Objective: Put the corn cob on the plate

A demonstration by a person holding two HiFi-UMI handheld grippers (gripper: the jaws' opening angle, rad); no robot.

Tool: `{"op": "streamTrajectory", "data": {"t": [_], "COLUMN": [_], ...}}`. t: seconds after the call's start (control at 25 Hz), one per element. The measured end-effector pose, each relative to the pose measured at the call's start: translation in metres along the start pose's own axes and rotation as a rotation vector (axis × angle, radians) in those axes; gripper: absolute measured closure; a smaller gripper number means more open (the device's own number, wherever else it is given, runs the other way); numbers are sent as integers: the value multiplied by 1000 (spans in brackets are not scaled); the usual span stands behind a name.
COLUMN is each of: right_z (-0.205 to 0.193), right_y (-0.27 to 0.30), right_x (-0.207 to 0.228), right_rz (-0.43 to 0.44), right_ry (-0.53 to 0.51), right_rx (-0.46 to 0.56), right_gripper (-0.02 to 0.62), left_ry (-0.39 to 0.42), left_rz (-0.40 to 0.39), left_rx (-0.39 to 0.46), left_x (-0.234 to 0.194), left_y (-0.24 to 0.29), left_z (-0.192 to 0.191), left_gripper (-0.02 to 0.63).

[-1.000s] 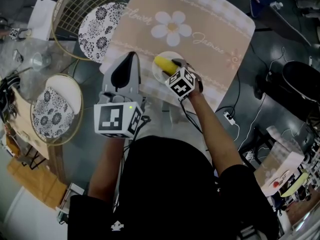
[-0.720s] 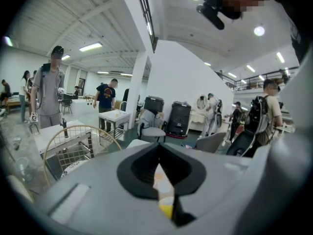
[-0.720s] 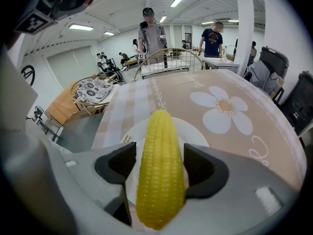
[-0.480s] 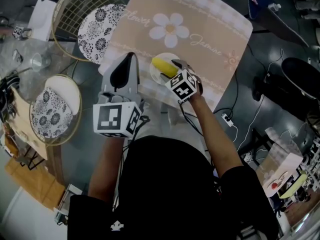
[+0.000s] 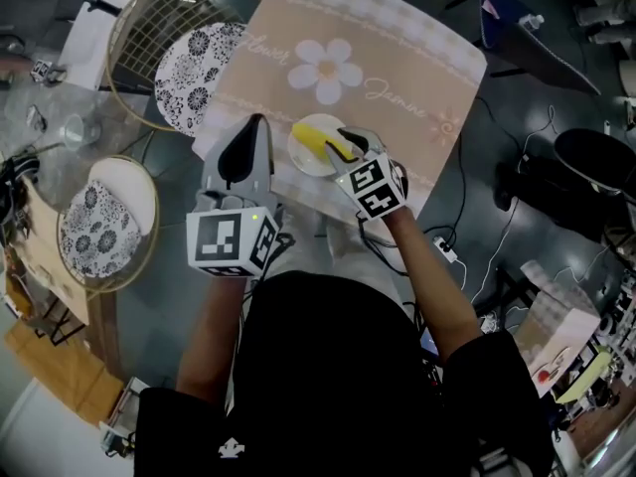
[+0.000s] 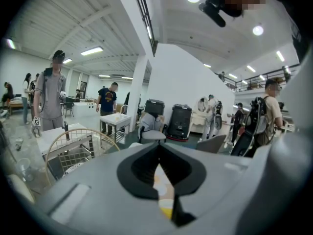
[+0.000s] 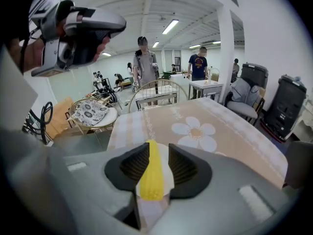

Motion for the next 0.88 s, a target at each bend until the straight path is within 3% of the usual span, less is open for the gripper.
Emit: {"op": "streamTrajectory", "data": {"t": [0.28,0.88], "right_z": [27,55], "right_y": [-52,-141], "right_x": [-14,-39], "right_rz": [-32,-38], "right_ry": [-33,-143], "right_rx": [164,401], "right_gripper": [587,592], "left_ry": [8,21], "left_rz": [25,146], "left_rx": [16,82], "left_x": [12,53], "left_y": [-19,-90], "left_z": [1,-7], "left_gripper": [598,598]}}
Point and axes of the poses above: the fingertips, and each gripper's own axes: y forward along the fingers, x to its right, z out of its top, the point moved 10 cm from there along -y, backward along the fingers, and after that the axes turned 14 degrees about z, right-handed, at the moved point
